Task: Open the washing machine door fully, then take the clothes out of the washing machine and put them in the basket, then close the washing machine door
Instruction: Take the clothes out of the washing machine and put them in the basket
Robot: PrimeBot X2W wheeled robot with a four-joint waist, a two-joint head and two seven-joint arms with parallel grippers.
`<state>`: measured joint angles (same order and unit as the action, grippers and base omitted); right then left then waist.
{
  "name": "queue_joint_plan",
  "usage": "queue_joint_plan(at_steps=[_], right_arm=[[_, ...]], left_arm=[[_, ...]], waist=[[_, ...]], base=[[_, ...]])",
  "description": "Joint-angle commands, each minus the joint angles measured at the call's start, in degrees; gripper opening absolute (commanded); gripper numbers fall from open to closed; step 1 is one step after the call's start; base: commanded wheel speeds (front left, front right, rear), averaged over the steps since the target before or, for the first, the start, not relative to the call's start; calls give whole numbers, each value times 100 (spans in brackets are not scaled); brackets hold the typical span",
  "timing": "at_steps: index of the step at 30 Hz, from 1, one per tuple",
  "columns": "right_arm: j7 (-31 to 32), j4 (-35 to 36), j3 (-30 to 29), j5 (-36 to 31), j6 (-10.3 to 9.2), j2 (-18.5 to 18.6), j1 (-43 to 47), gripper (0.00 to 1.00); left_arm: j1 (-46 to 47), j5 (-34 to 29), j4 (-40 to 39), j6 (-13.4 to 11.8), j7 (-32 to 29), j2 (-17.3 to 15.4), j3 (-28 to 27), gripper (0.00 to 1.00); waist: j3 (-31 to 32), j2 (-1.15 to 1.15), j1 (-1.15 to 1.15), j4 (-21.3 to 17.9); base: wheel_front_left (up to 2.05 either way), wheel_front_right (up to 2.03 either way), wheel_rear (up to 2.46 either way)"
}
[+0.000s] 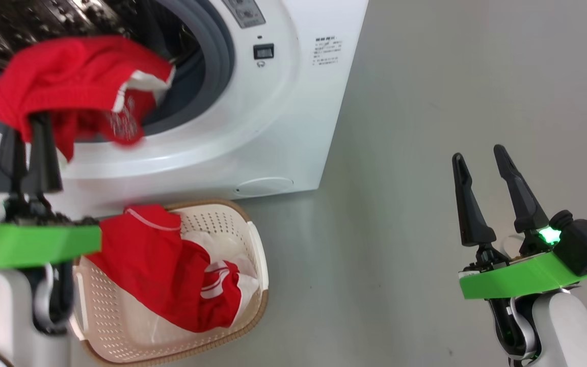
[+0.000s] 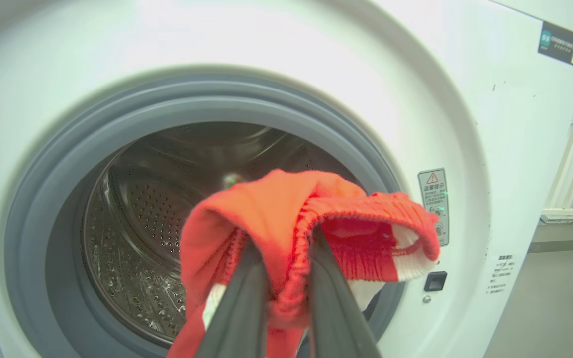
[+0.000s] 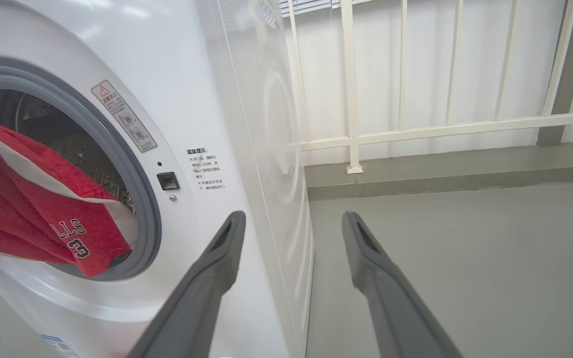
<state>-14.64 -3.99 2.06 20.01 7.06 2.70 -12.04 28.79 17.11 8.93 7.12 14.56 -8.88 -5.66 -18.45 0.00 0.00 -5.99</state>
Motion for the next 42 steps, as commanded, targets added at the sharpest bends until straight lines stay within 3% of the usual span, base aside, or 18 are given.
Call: queue_joint_plan(at_steps=[1, 11, 18, 28, 42], right_arm=[[-36, 113, 87, -28, 43, 18, 66, 100], [-36, 106, 99, 1, 43, 18, 208, 100], [-36, 140, 134, 40, 43, 18, 190, 100], [-36, 165, 186, 13, 43, 18, -29, 100], [-36, 191, 279, 164, 43, 18, -326, 100]], left_arm=[[-238, -88, -471, 32, 43, -73, -173, 0], [-1077, -174, -1589, 35, 43, 63, 158, 0], [-1399, -84, -1624, 35, 43, 165, 418, 0], [-1160, 435, -51, 36, 43, 295, 519, 0], [19, 1040, 3177, 36, 44, -69, 948, 0]], waist=[[179, 0, 0, 65], [423, 0, 0, 222], [196, 0, 0, 275], [-259, 0, 0, 201], [-913, 0, 0, -123]], base=[[0, 0, 0], [0, 0, 0], [0, 0, 0], [0, 0, 0], [0, 0, 0]])
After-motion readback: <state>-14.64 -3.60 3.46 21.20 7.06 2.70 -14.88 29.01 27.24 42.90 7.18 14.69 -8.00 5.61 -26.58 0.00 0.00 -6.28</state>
